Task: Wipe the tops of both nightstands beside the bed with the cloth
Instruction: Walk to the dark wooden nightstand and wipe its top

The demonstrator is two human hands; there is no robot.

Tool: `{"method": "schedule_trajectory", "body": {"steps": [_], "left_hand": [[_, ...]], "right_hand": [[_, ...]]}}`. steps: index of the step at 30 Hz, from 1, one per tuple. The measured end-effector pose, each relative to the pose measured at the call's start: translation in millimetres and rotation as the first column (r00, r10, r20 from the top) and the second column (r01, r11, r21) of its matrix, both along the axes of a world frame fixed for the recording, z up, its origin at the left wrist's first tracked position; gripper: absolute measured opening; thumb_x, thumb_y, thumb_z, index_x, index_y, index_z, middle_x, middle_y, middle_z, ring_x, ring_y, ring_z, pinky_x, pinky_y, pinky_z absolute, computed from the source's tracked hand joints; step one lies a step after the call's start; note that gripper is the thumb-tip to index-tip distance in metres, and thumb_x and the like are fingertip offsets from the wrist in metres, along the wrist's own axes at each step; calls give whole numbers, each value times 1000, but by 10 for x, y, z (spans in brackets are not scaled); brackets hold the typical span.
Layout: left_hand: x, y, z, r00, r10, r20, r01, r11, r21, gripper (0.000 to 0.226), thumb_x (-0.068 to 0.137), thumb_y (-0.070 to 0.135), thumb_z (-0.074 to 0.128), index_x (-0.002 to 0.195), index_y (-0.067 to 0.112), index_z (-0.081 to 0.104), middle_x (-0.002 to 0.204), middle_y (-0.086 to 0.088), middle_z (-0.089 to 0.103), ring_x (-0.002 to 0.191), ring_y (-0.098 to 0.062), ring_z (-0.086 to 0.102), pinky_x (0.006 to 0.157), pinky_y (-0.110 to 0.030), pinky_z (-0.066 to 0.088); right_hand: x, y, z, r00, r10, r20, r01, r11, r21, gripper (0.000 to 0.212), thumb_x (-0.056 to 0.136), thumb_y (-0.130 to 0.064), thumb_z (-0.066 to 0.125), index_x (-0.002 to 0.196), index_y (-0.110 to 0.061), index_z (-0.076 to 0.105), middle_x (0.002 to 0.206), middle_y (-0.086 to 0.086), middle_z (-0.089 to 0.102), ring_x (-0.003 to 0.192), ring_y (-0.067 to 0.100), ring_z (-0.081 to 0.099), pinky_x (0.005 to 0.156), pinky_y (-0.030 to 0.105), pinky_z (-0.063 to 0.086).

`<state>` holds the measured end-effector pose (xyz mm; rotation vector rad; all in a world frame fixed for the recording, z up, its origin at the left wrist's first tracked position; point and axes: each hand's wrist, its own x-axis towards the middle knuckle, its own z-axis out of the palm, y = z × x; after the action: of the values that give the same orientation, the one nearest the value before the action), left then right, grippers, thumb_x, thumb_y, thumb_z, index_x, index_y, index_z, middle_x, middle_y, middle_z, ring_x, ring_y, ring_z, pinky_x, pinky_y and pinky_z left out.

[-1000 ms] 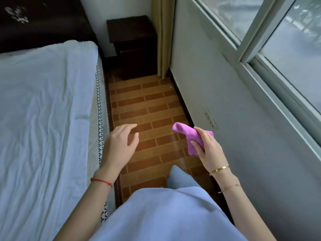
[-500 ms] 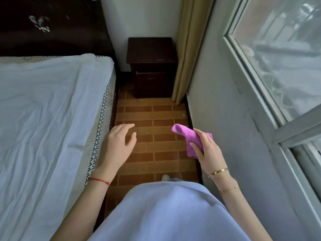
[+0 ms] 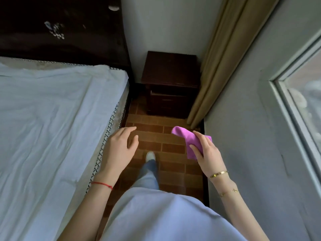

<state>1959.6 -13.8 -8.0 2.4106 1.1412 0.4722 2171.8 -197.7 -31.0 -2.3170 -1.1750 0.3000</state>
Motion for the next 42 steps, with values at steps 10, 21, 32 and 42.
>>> {"method": "schedule_trajectory", "body": {"steps": [10, 21, 32, 42], "left_hand": [[1462, 1866, 184, 996, -86, -5, 86, 996, 20, 32, 94, 26, 58, 124, 18, 63, 122, -2, 65, 112, -20, 60, 87, -24, 45], [3034, 3146, -37, 979, -203, -8, 203, 978, 52, 30, 94, 28, 57, 122, 18, 64, 119, 0, 66, 110, -17, 61, 90, -30, 52], [4471, 4091, -1175, 957, -283, -60, 286, 957, 42, 31, 92, 22, 58, 121, 13, 64, 118, -4, 65, 111, -20, 59, 94, -40, 51], [5319, 4663, -3152, 939, -333, -88, 341, 933, 114, 37, 93, 23, 57, 128, 13, 59, 127, -2, 60, 122, -18, 53, 103, -37, 44]], "right_hand": [[1337, 1855, 7, 998, -59, 7, 58, 997, 50, 46, 95, -30, 51, 139, -16, 43, 130, 4, 56, 113, 23, 56, 89, 23, 39], [2868, 2985, -141, 995, -98, -27, 98, 995, 2, 47, 96, -38, 45, 139, -19, 40, 129, 6, 56, 104, 25, 62, 88, 34, 53], [4237, 4207, -1207, 993, -100, -58, 93, 990, -108, 51, 97, -30, 46, 144, -14, 34, 138, 12, 49, 122, 28, 50, 99, 36, 41], [4978, 4898, -3222, 999, 1, -36, -6, 992, -127, 54, 98, -30, 44, 148, -19, 26, 150, 7, 35, 139, 23, 31, 112, 33, 28]]}}
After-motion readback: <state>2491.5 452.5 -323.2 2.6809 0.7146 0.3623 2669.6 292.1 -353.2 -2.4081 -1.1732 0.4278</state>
